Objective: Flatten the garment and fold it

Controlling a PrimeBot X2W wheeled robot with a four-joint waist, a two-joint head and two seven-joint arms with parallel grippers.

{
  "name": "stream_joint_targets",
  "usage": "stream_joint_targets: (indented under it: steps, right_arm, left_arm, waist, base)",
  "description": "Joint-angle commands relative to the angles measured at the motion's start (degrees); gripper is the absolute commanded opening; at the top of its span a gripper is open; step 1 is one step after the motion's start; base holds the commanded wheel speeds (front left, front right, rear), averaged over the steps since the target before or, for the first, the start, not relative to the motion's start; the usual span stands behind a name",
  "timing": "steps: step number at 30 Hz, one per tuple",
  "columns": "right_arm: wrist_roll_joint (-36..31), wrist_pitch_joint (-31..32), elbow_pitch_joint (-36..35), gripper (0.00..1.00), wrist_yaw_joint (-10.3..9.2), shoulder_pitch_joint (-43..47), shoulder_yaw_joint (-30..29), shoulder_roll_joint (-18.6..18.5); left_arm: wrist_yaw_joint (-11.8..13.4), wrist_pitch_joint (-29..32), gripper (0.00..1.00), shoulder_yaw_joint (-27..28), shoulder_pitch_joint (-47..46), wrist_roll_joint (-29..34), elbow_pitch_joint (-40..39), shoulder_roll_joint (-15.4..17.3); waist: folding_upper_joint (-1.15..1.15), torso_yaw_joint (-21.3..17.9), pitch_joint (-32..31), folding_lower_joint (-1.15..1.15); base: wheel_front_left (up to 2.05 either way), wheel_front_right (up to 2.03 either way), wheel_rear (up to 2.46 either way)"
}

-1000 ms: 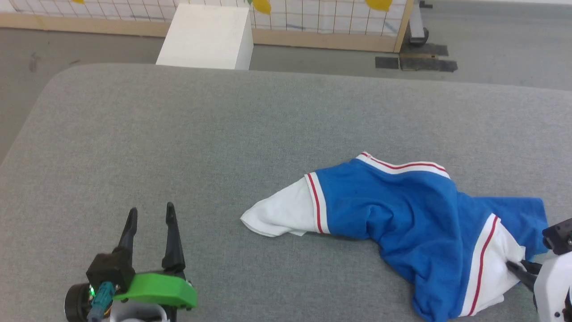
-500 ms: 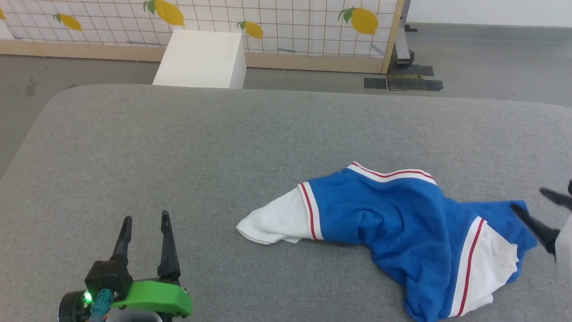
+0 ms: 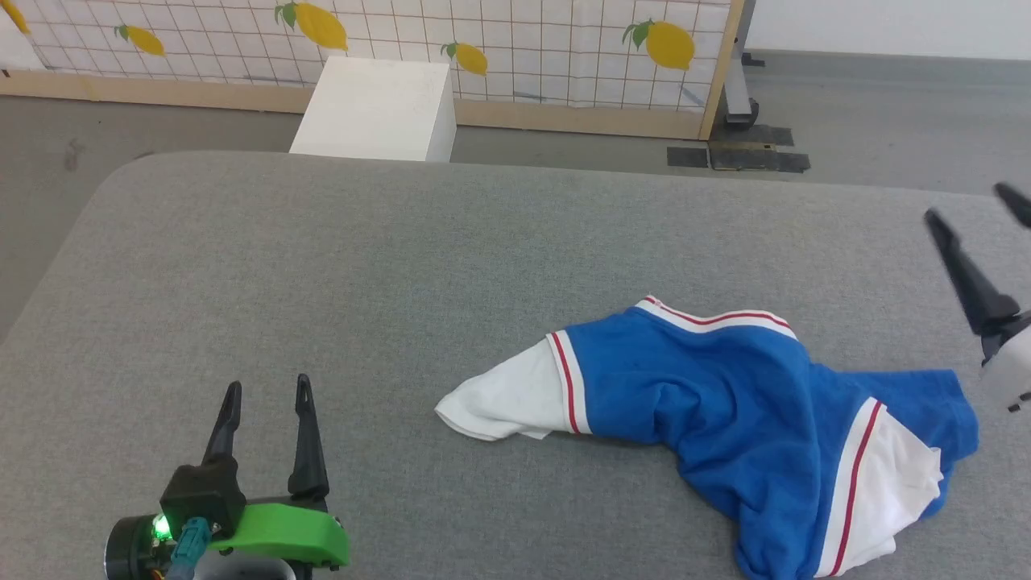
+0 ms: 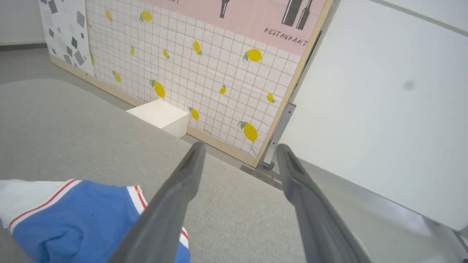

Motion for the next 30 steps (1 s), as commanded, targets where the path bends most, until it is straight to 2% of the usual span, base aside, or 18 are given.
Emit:
stream_joint_targets:
  steps: [1, 5, 8, 14, 17, 20, 25, 30]
  right_arm:
    - [-2.38, -2.05, -0.18, 1.0, -0.11, 1.85, -2.52, 2.8]
    - [-9.34, -7.51, -2.01, 1.0, -0.11, 6.19, -9.47, 11.71]
    - [-12.68, -11.23, -4.05, 1.0, -0.11, 9.66, -13.64, 18.48]
    - [-17.19, -15.17, -6.41, 1.0, -0.11, 14.97, -17.05, 27.47]
    - [-18.77, -15.91, -7.05, 1.0, -0.11, 17.07, -17.25, 30.12]
    - [-19.42, -16.4, -7.08, 1.0, -0.11, 18.42, -17.48, 31.61]
    - [-20.58, -16.89, -6.56, 1.0, -0.11, 18.74, -17.02, 32.03]
    - [-21.35, -17.25, -5.83, 1.0, -0.11, 17.94, -16.62, 31.97]
  left_arm:
    - [-0.4, -0.21, 1.0, -0.04, -0.6, 0.48, -0.15, -0.24]
    - [-1.16, -0.21, 1.0, -0.47, -1.61, 0.85, -0.19, -0.24]
    - [-3.02, -0.21, 1.0, -0.79, -3.92, 1.49, 0.36, 0.18]
    - [-7.04, -0.08, 1.0, -4.09, -13.03, 2.07, 7.59, 4.01]
    - [-8.03, 4.18, 1.0, -7.64, -18.99, 1.71, 12.39, 6.51]
    - [-8.39, 12.11, 1.0, -13.91, -25.32, -1.19, 16.51, 9.13]
    - [-8.44, 25.55, 1.0, -29.08, -34.1, -12.86, 19.09, 15.3]
    - [-8.45, 39.06, 1.0, -42.33, -39.98, -26.39, 19.66, 20.16]
  waist:
    - [0.0, -0.08, -0.13, 0.0]
    - [0.0, -0.36, -0.36, 0.0]
    - [0.0, -0.66, -0.39, 0.0]
    - [0.0, -1.17, 0.08, 0.0]
    - [0.0, -1.49, 0.45, 0.0]
    - [0.0, -2.19, 1.03, 0.0]
    - [0.0, -3.85, 2.05, 0.0]
    - [0.0, -5.47, 3.14, 0.0]
  base:
    - [0.0, 0.0, 0.0]
    - [0.0, 0.0, 0.0]
    - [0.0, 0.0, 0.0]
    - [0.0, 0.0, 0.0]
    - [0.0, 0.0, 0.0]
    - [0.0, 0.0, 0.0]
    - [0.0, 0.0, 0.0]
    - [0.0, 0.0, 0.0]
